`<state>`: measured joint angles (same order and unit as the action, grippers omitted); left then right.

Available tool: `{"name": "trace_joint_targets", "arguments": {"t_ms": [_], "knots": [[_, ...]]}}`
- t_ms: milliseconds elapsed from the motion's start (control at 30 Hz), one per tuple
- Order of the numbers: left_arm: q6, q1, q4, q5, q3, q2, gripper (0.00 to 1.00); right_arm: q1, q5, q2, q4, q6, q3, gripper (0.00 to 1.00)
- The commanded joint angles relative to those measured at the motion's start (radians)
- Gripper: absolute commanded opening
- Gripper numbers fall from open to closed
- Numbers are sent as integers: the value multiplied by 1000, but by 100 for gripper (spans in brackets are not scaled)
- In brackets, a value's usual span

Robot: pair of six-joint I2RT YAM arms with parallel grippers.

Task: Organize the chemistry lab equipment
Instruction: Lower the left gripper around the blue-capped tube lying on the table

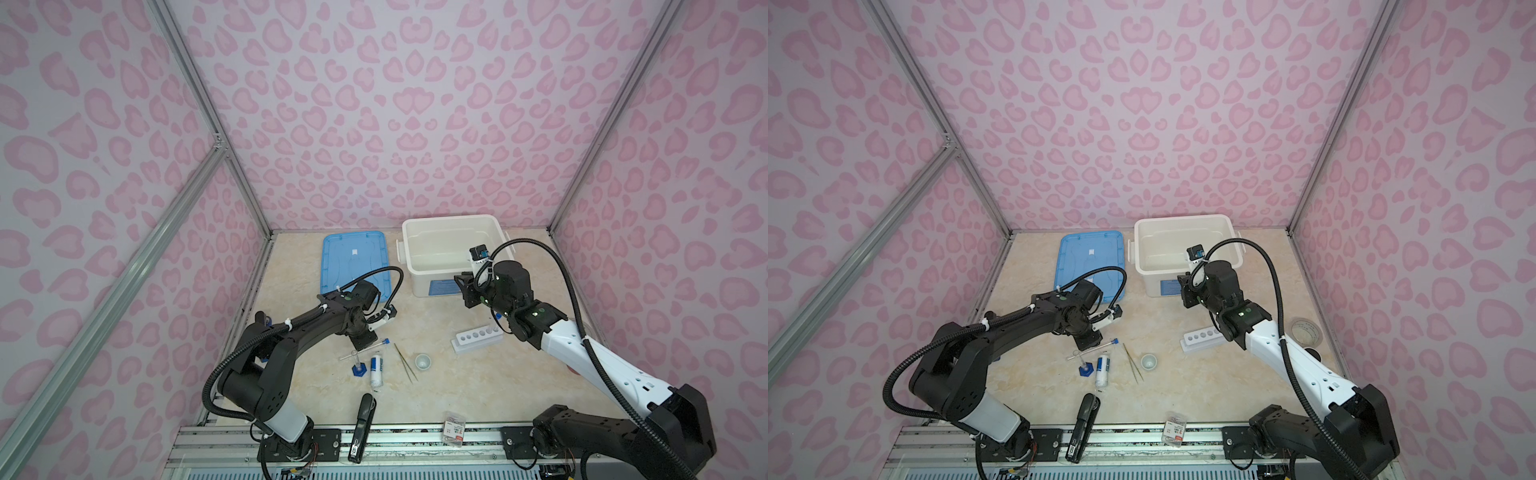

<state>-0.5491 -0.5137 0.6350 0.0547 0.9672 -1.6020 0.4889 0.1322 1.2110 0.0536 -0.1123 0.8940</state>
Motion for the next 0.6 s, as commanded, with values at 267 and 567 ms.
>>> {"name": "trace_joint_targets", "arguments": {"t_ms": [267,567], "knots": [[-11,-2,32,63,9,-15,43,0,4,1,-9,2,-1,26],[-11,-2,26,77,-1,-25,44,-2,4,8,-17,1,-6,26]]}}
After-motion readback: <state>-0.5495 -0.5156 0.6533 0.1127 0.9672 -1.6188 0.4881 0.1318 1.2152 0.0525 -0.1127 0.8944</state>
